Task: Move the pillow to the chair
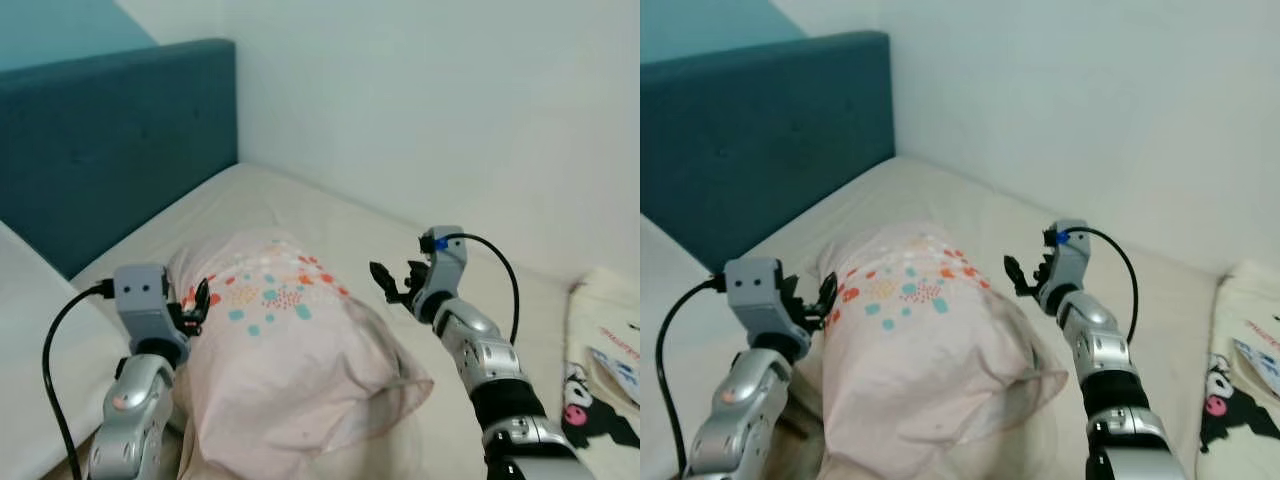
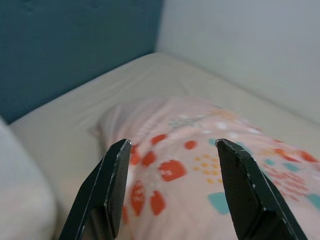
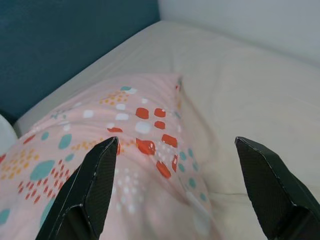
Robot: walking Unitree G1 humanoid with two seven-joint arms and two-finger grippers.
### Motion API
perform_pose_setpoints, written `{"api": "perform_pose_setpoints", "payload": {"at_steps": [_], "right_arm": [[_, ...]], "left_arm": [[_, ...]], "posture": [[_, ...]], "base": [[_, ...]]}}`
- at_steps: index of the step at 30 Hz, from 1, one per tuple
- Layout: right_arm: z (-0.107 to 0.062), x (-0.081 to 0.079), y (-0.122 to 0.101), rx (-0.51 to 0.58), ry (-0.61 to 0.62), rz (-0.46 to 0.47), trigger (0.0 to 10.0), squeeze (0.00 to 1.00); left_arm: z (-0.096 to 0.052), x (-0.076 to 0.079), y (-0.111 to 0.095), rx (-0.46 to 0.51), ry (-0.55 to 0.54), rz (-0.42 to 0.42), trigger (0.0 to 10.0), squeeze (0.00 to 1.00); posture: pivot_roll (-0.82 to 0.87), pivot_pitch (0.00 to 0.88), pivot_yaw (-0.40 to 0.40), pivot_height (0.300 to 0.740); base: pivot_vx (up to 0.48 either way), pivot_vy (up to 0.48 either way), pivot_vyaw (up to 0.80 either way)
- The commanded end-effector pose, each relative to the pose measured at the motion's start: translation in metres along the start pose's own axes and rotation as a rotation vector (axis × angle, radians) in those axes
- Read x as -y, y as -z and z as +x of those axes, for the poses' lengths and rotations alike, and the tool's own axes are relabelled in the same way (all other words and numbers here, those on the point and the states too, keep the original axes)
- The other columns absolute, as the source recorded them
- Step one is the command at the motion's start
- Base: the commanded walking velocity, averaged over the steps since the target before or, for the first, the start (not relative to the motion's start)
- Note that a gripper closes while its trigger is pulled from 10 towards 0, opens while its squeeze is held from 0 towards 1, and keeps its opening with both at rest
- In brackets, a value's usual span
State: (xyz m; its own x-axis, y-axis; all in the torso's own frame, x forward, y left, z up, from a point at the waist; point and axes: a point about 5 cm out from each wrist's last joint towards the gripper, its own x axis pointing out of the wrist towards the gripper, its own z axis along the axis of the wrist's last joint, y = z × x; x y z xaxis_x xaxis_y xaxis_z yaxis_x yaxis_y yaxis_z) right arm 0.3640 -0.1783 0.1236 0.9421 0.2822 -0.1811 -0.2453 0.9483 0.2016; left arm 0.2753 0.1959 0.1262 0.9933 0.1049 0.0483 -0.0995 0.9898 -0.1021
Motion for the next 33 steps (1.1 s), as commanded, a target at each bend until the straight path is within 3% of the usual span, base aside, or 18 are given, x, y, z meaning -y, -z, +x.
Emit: {"api": "perform_pose_setpoints", "payload": {"at_steps": [1,7,11,24,33], "right_arm": [[-0.002,0.006,0.0,-0.019,0.003,0.029,10.0,0.0],[0.001,-0.003,0.004,-0.08,-0.077,0.094,10.0,0.0],[0.002,-0.004,0.008,-0.11,-0.083,0.079,10.0,0.0],[0.0,0.014,0.017,-0.165,0.027,0.093,10.0,0.0],[-0.009,0.025,0.036,-0.217,0.051,0.206,10.0,0.0]], "left_arm": [[0.0,0.002,-0.001,-0.001,-0.003,-0.012,10.0,0.0],[0.003,-0.004,-0.005,0.012,-0.053,0.015,10.0,0.0],[0.003,-0.005,-0.005,0.013,-0.063,0.025,10.0,0.0],[0.006,-0.007,-0.009,0.026,-0.071,0.073,10.0,0.0],[0.006,-0.004,-0.009,0.033,-0.067,0.117,10.0,0.0]], "posture": [[-0.02,0.0,-0.121,0.74],[-0.03,0.0,-0.118,0.74],[-0.03,0.0,-0.116,0.735],[-0.03,0.0,-0.118,0.69],[-0.03,0.0,-0.12,0.655]], "base": [[0.0,0.0,0.0],[0.0,0.0,0.0],[0.0,0.0,0.0],[0.0,0.0,0.0],[0.0,0.0,0.0]]}}
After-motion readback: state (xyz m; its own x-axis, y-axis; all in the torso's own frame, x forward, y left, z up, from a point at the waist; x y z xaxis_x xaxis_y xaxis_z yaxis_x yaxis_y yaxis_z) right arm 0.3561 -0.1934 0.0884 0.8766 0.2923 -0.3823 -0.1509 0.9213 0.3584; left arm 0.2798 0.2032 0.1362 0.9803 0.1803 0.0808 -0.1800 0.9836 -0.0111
